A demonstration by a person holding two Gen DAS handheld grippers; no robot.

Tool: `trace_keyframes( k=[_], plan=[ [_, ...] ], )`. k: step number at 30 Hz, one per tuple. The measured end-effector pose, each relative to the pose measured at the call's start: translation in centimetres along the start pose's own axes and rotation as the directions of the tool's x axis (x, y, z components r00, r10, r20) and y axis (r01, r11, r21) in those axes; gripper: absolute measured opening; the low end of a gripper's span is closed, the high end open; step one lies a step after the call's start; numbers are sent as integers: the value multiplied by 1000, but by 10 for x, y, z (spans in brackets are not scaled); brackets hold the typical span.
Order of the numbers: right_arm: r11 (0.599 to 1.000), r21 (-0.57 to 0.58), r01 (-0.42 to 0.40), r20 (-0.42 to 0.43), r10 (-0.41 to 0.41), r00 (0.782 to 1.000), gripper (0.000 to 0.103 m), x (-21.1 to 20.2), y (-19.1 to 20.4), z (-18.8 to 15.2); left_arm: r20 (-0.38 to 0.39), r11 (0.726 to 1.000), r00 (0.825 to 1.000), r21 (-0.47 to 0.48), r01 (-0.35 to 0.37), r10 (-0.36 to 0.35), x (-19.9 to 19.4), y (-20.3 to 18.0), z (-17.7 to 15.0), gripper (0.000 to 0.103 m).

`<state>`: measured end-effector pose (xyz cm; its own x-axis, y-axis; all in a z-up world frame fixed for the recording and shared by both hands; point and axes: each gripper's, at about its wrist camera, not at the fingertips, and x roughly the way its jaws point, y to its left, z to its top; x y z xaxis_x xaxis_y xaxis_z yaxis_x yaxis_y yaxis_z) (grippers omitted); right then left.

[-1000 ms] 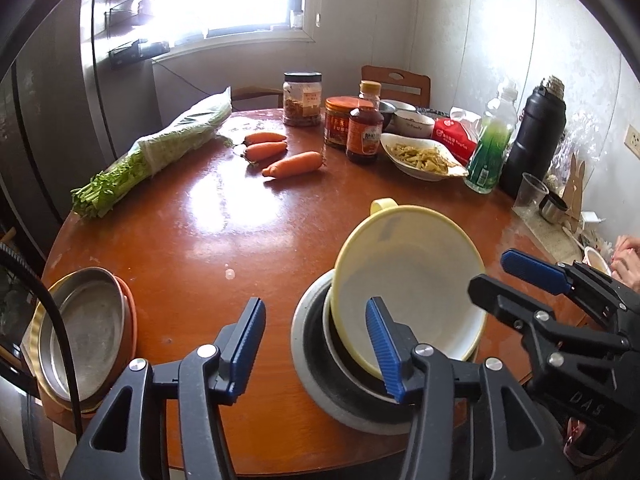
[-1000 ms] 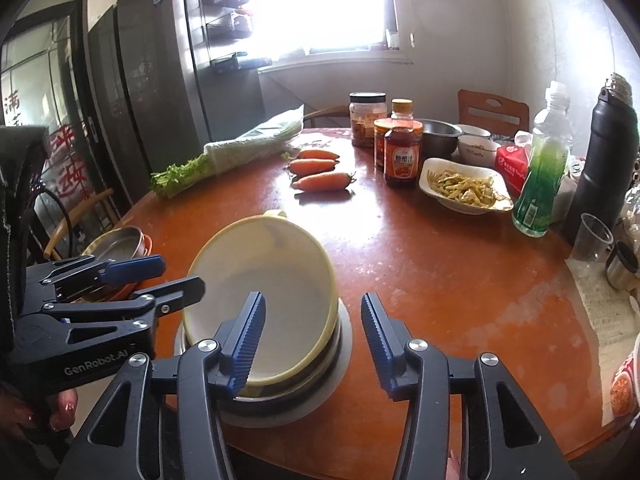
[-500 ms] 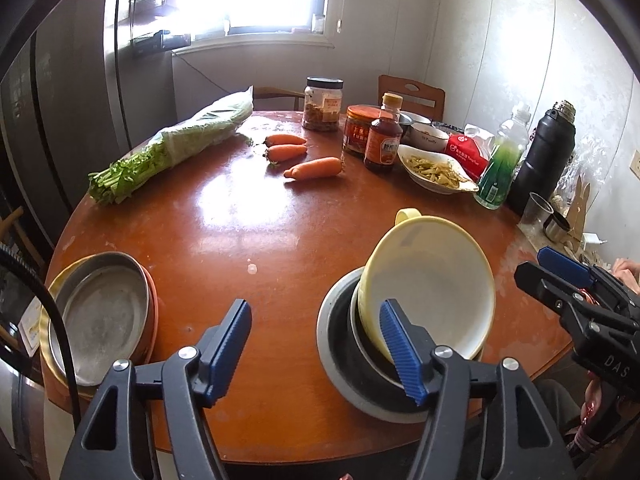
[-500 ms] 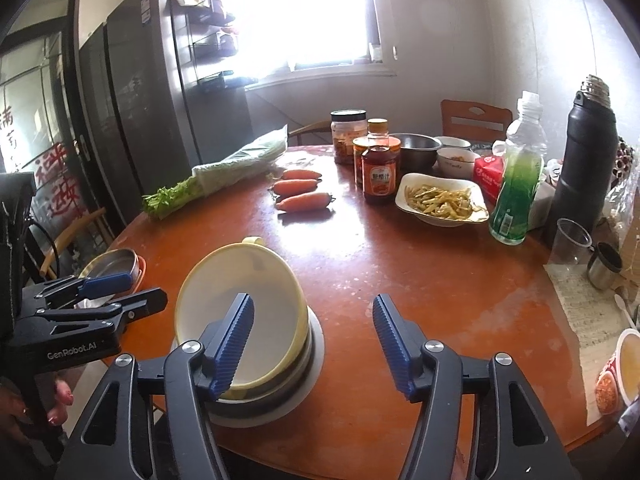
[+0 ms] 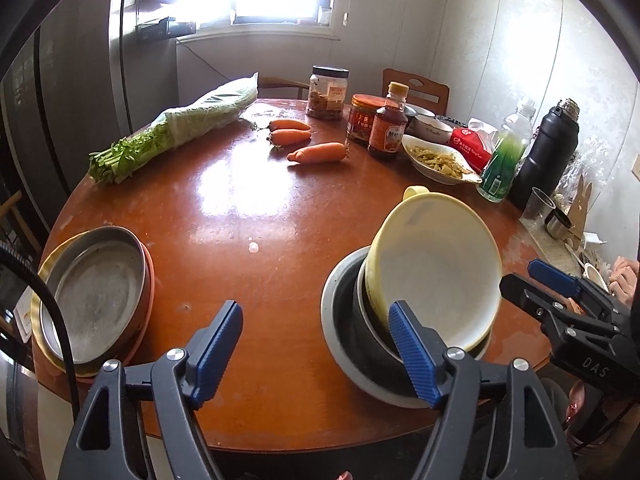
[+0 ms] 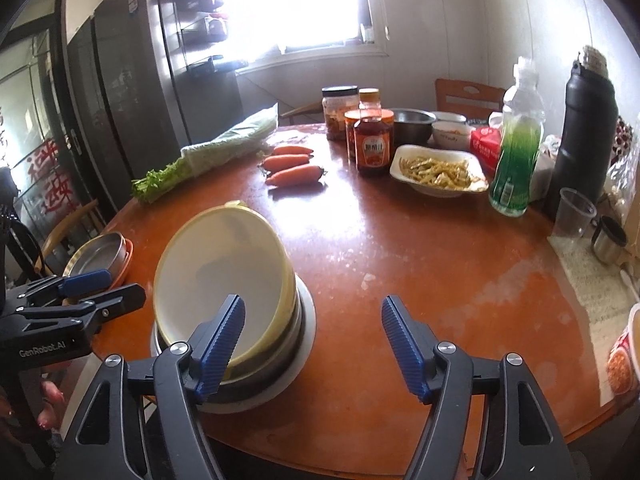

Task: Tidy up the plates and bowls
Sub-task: 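Grip the dish stack rim with the left tool while the right tool grips its other side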

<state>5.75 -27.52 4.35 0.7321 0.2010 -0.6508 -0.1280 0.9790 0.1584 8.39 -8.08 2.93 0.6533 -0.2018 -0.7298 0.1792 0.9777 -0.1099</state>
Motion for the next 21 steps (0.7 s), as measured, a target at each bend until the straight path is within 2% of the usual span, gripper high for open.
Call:
trace_keyframes(
  k=[10,14,21],
  plan=[
    [999,44,-31,-46,33,998,73,17,-3,-10,-37,1000,999,-1,26,-26,20,-13,1,76],
    [998,52,-47,-63,51,997,74,24,-3,-13,-56,1000,998,18,-5,6,31,-19,1,76],
    [994,71,-79,-88,85,993,76,34,-4,-16,-83,1000,997,7,-1,1,44,-18,0,78]
  ],
)
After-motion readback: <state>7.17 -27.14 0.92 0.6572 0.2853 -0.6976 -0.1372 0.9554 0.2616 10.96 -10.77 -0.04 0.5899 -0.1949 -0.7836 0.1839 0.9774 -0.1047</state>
